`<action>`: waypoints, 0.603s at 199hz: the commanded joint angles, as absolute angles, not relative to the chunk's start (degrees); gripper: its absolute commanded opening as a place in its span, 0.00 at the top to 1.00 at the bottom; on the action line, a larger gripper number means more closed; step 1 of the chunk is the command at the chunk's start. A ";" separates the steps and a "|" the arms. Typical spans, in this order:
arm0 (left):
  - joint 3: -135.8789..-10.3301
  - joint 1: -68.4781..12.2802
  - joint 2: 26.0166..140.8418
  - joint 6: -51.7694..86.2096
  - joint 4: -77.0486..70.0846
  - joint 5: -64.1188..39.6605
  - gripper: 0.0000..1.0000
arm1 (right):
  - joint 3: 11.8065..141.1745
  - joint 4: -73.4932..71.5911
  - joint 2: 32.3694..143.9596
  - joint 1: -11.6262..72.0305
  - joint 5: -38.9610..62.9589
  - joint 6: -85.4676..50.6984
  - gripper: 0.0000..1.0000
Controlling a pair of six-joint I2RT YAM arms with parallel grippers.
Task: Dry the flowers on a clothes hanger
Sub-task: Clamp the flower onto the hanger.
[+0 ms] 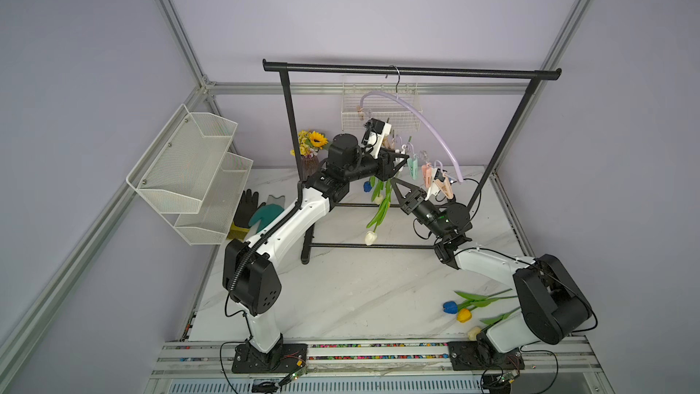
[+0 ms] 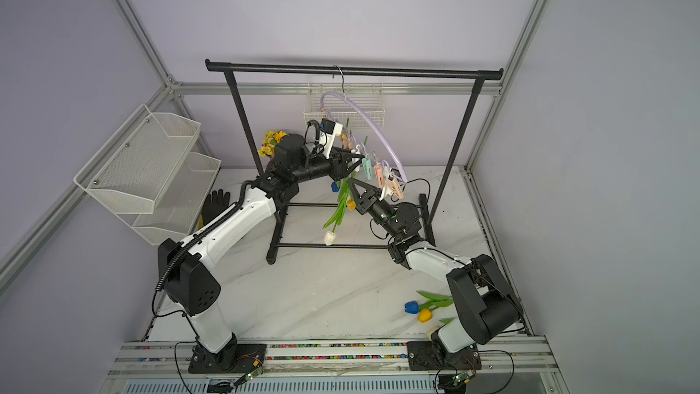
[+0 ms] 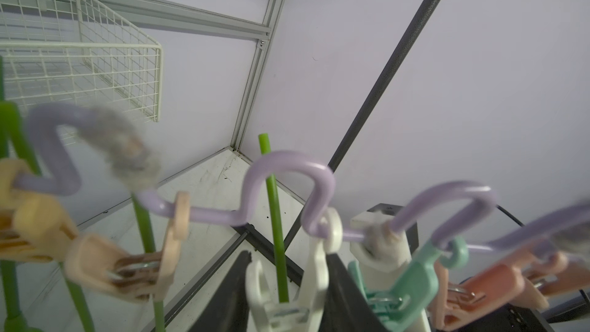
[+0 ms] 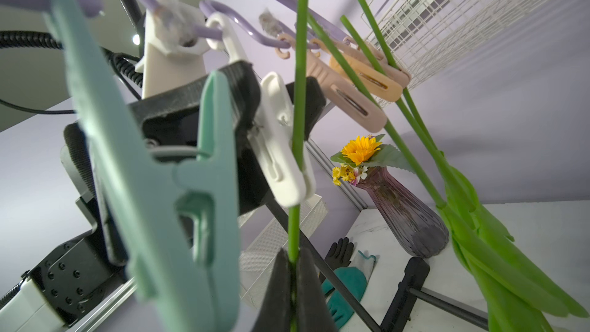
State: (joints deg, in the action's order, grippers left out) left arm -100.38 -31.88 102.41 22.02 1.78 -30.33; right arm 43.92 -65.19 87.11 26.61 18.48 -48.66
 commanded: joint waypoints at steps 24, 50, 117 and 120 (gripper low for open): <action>-100.22 -31.18 98.50 22.15 -0.46 -31.07 0.44 | 44.82 -64.05 85.15 27.16 17.93 -45.88 1.00; -99.59 -30.72 97.44 21.89 -0.04 -31.29 0.33 | 44.54 -60.67 83.88 27.16 16.93 -43.05 0.88; -95.46 -29.88 92.85 20.68 -0.05 -29.01 0.28 | 42.19 -53.72 81.13 27.13 11.33 -40.24 0.63; -95.38 -29.86 92.67 20.66 0.02 -28.93 0.28 | 41.97 -53.34 80.74 27.08 10.95 -40.25 0.62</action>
State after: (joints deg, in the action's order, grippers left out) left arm -95.72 -30.37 95.96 21.56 1.41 -29.74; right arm 43.68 -56.66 83.81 26.79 14.26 -41.85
